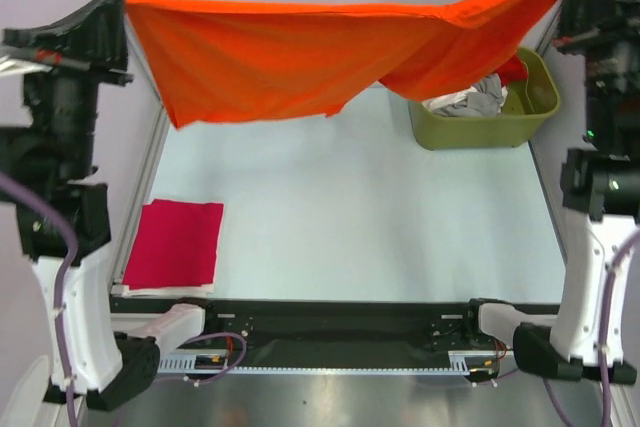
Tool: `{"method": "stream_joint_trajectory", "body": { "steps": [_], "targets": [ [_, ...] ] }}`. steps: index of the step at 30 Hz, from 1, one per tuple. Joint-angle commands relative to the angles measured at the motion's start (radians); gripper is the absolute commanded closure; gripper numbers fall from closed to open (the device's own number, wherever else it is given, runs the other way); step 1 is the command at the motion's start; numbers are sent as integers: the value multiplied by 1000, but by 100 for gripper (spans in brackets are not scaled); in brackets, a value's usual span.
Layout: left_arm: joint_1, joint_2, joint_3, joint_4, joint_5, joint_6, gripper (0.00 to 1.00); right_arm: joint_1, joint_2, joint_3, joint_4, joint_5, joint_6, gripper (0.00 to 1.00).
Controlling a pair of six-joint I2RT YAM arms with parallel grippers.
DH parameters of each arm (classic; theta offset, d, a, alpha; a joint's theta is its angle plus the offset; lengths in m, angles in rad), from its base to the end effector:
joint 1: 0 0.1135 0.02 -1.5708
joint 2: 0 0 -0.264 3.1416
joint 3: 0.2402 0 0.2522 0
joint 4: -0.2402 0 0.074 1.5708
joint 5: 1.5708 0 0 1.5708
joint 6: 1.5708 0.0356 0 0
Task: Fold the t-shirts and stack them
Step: Flatten the tshirt out
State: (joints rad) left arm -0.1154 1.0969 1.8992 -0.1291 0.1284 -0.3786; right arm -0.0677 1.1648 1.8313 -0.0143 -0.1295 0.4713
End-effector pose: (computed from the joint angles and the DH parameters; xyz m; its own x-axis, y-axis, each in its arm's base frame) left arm 0.1108 -0.0174 0.6344 0.4965 -0.4266 -0.7560 0.4274 0.8782 -0.2148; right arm 0.1580 -0.0061 0.6210 0.5235 0.4158 -0.7437 -0.3064 0.9063 0.2910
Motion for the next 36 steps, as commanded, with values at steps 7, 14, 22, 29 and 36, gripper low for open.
{"method": "stream_joint_trajectory", "body": {
  "steps": [7,14,22,29,36],
  "targets": [
    [-6,-101,126,-40,-102,53,100,95,-212,135,77,-24,-92,100],
    [-7,-108,-7,21,-124,76,100,132,-304,20,-30,76,-178,100],
    [-9,-25,-418,195,-41,52,100,134,-349,-369,-170,240,-201,100],
    [-4,447,-699,503,26,43,100,50,-369,-966,-80,256,-201,100],
    [-6,981,-407,562,169,-95,100,-23,-166,-1055,-3,300,-287,100]
  ]
}}
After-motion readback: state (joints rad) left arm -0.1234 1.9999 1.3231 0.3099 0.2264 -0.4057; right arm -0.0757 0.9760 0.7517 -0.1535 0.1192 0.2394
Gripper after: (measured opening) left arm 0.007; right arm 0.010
